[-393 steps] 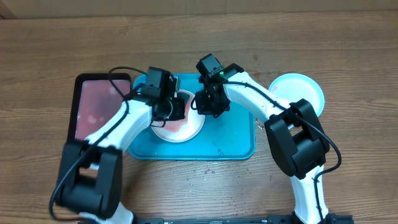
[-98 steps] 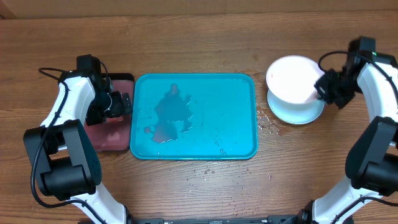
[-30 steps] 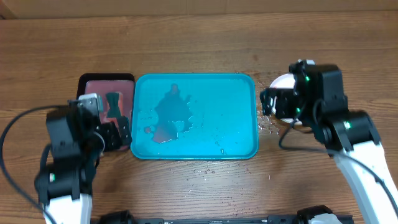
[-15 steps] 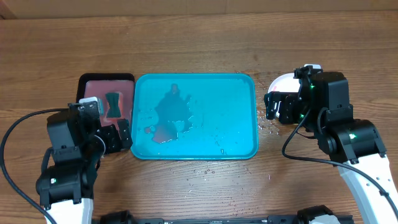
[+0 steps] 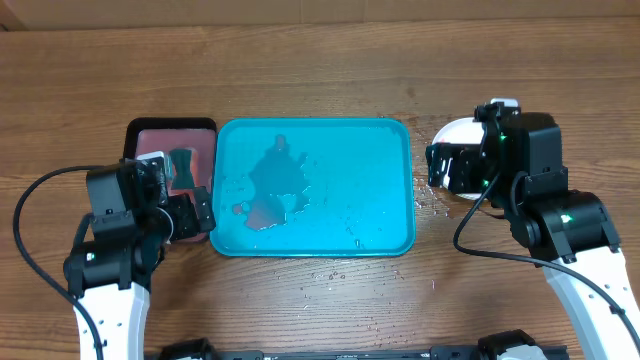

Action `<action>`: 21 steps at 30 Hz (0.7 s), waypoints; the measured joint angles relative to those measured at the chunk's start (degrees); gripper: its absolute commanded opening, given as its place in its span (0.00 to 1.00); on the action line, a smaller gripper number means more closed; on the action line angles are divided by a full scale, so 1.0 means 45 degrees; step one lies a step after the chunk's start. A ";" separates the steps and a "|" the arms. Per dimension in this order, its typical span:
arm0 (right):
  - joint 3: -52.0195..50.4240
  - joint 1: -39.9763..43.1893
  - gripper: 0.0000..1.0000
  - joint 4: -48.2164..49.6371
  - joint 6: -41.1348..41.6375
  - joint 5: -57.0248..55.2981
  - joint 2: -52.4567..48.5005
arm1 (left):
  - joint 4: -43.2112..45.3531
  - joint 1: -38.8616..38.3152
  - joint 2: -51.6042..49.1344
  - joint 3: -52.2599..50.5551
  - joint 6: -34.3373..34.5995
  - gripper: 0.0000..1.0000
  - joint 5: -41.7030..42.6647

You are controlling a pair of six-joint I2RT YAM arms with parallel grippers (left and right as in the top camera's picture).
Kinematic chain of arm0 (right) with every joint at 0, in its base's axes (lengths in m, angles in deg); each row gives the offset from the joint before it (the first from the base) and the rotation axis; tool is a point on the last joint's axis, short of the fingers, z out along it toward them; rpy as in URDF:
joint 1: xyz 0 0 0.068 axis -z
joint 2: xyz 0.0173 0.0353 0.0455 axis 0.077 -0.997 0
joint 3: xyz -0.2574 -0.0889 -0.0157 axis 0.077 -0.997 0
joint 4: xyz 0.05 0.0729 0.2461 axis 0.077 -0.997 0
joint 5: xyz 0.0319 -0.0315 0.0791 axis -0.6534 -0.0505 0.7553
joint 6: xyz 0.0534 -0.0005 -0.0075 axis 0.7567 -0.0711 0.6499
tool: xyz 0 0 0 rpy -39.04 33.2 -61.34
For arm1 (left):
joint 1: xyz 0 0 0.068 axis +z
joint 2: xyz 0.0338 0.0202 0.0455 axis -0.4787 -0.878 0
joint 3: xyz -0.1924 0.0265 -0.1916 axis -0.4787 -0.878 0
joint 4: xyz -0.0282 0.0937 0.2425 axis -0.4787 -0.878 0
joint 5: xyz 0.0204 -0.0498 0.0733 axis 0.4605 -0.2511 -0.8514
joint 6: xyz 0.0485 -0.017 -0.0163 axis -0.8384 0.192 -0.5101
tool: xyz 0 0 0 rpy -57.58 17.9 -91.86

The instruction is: Clean dirty plates on tray and stack at the side

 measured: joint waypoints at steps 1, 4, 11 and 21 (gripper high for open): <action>-0.0015 0.0000 1.00 0.0359 -0.0117 -0.0049 0.0053 | 0.0000 0.0000 -0.0117 0.0000 0.0000 1.00 0.0000; -0.0185 0.0015 1.00 0.1574 -0.0495 -0.0097 0.0491 | 0.0000 0.0000 -0.0491 0.0000 0.0000 1.00 0.0000; -0.2555 0.0879 1.00 0.5187 -0.0835 0.0107 0.3016 | 0.0005 0.0000 -0.1409 -0.0010 0.0000 1.00 -0.0044; -0.7980 0.1676 1.00 1.0554 -0.0899 0.0423 0.7504 | 0.0010 0.0000 -0.2511 -0.0019 0.0000 1.00 -0.0049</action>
